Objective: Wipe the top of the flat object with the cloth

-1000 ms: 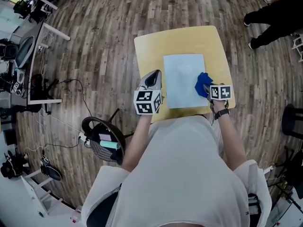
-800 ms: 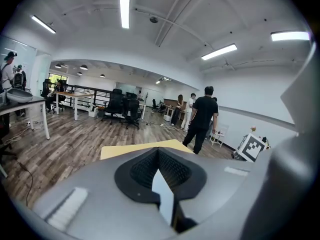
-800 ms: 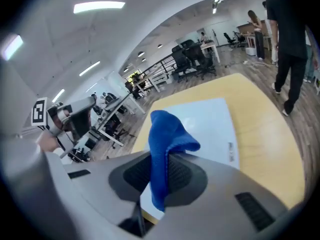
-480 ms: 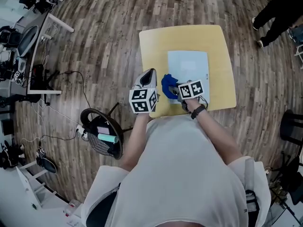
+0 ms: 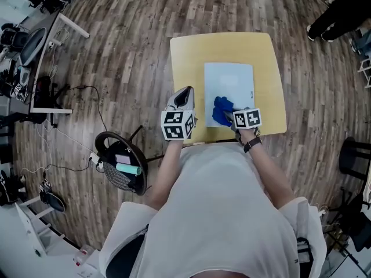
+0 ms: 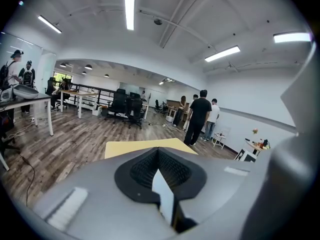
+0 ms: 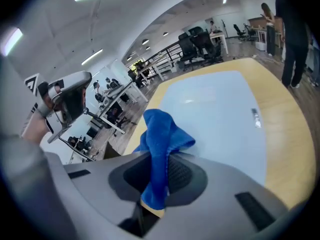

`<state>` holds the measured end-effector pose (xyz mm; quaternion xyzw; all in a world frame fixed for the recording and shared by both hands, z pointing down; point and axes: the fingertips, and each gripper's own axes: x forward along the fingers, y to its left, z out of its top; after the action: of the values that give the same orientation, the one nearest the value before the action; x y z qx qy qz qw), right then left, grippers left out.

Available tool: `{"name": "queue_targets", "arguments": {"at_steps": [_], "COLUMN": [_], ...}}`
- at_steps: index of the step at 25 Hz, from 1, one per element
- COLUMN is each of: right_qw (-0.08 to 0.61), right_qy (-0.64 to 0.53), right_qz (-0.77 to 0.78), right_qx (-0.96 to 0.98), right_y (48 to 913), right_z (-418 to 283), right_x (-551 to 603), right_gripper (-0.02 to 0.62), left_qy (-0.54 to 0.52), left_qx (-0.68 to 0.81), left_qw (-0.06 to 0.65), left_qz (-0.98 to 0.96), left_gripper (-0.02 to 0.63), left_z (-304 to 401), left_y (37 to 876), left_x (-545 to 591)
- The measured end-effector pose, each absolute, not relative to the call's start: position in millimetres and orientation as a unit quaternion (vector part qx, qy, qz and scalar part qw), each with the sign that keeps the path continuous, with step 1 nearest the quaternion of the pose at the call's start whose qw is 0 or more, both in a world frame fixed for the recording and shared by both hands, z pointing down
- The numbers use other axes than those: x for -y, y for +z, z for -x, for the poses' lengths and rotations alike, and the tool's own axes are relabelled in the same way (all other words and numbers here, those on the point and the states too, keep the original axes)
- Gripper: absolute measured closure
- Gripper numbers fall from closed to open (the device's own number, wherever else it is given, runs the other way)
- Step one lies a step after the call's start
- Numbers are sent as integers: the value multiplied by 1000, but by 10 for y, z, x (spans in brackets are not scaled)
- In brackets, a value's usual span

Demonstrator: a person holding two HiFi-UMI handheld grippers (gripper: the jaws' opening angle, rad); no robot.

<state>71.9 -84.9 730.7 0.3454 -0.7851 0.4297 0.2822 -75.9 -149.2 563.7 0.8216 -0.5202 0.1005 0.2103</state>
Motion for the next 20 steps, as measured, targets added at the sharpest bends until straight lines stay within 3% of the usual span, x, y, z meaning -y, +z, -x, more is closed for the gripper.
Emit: {"name": "queue_targets", "arguments": {"at_steps": [11,16,20], "right_qw": [254,258,241], "right_qy": [436,435,433], "right_qz": [-488,-494,-458], "right_qx": [712,707,738], "right_y": [7317,7286,7056], "right_z": [-2170,-2204,-1796], "right_x": [901,895,874], "right_gripper": [540,540,540], "left_qy": [114,109,107], "left_qx": [482,484,491], "left_qw": [207,203,206], "left_qz": [-844,-844,-840], "left_gripper": [598,598,598], "left_z": [460,505,596], "left_y": [5665,5612,5618], "left_x": [1445,1459,1436]}}
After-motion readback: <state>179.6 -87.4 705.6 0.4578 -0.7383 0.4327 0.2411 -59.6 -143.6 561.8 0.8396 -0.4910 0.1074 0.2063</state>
